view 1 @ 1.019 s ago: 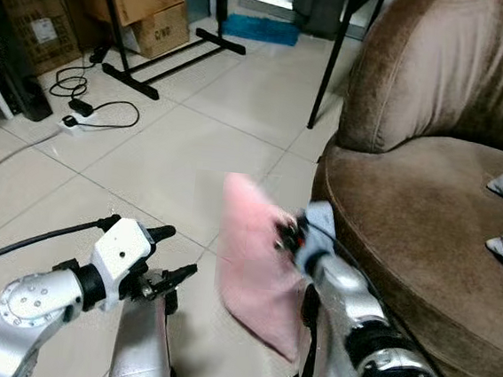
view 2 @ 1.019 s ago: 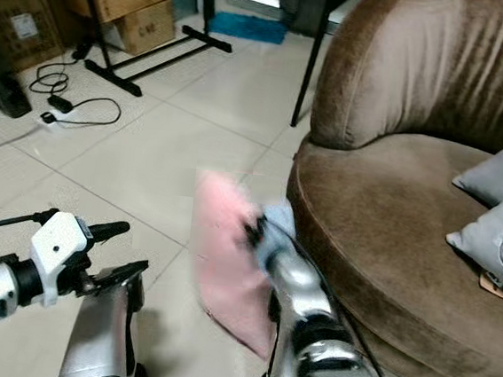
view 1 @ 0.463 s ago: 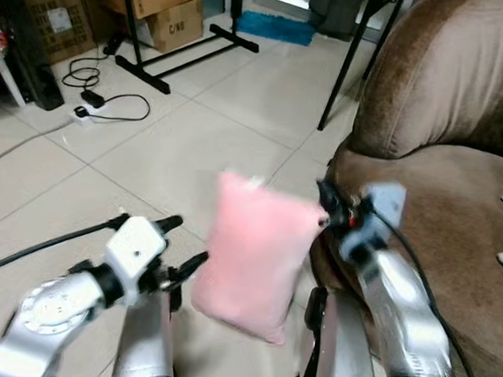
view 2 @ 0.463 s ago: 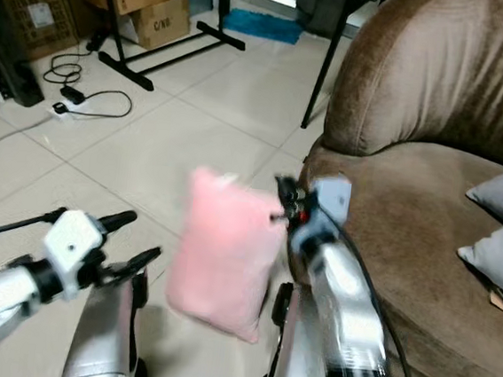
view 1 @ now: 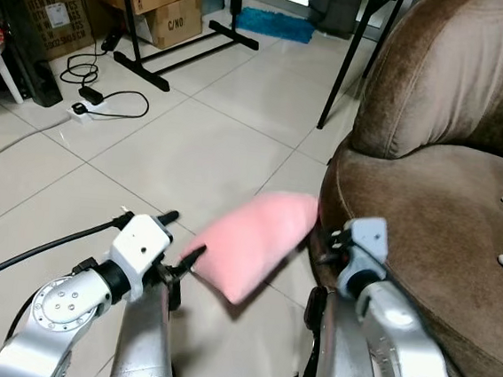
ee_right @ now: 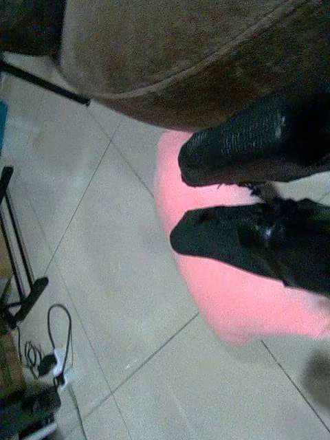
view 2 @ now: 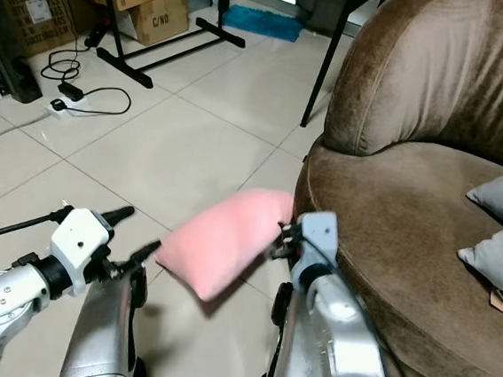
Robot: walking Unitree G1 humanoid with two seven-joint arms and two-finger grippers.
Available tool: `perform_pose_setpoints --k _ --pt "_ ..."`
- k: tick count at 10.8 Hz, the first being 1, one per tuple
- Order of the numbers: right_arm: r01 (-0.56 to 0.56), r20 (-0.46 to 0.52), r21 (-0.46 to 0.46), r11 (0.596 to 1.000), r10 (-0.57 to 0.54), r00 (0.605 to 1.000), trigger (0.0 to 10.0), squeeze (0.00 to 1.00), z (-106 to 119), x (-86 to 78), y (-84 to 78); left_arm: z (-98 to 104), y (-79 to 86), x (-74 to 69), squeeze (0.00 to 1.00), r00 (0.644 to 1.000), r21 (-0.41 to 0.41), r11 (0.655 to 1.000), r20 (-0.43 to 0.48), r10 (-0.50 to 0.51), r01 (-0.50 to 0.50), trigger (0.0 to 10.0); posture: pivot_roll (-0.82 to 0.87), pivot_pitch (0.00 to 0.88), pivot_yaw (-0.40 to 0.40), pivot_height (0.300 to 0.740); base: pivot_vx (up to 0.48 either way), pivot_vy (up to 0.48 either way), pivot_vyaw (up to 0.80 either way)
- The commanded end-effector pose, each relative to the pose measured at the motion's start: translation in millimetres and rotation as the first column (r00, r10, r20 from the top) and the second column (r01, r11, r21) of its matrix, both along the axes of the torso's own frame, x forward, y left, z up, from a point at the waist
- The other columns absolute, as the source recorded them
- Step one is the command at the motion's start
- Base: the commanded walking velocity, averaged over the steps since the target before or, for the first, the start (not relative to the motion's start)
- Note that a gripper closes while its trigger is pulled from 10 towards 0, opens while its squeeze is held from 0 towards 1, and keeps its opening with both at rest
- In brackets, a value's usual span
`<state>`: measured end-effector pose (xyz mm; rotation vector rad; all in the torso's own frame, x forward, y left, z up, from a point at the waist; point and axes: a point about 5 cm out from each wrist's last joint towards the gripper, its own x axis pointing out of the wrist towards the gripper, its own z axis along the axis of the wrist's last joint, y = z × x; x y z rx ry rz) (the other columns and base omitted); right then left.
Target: Move the pillow to the sofa from floor
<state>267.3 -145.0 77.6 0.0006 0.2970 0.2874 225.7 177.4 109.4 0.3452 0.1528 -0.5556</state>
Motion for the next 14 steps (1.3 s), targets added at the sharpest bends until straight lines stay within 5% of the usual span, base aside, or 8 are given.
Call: perform_pose_setpoints --k 1,5,10,11,12,14 --pt "-0.051 -0.045 0.004 0.999 0.052 0.998 10.0 1.0 -5 -5.7 2.2 -2 5.6 4.2 0.0 0.998 0.021 0.998 0.017 0.058 -0.059 10.0 0.04 0.0 -0.018 0.432 0.0 0.0 0.0" --pt "-0.012 -0.011 0.03 0.999 0.012 1.0 10.0 1.0 -2 -16.2 -5.3 -1 6.8 13.6 0.0 0.984 -0.012 0.986 0.06 0.167 -0.166 10.0 0.02 0.0 0.002 0.432 0.0 0.0 0.0" --pt "-0.07 -0.031 0.028 0.997 0.071 0.997 10.0 1.0 -10 -33.9 0.1 0 4.8 10.2 0.0 0.978 -0.044 0.98 0.066 0.197 -0.194 10.0 0.03 0.0 0.005 0.432 0.0 0.262 0.74" --pt "-0.069 -0.034 0.015 0.998 0.069 0.997 10.0 0.69 -11 -34.5 -0.1 1 5.4 8.9 0.0 0.977 -0.048 0.979 0.069 0.201 -0.198 10.0 0.03 0.0 0.0 0.432 0.0 0.0 0.0" --pt "-0.074 -0.042 0.004 0.997 0.074 0.996 10.0 0.0 -13 -34.7 0.7 1 5.3 8.0 0.0 0.977 -0.047 0.978 0.068 0.204 -0.201 10.0 0.04 0.0 -0.007 0.432 0.0 0.0 0.0" --pt "-0.048 -0.052 -0.011 0.999 0.048 0.998 10.0 0.0 -14 -31.9 -0.8 2 6.0 8.1 0.0 0.974 -0.041 0.977 0.076 0.212 -0.21 10.0 0.04 0.0 -0.014 0.432 0.0 0.0 0.0"
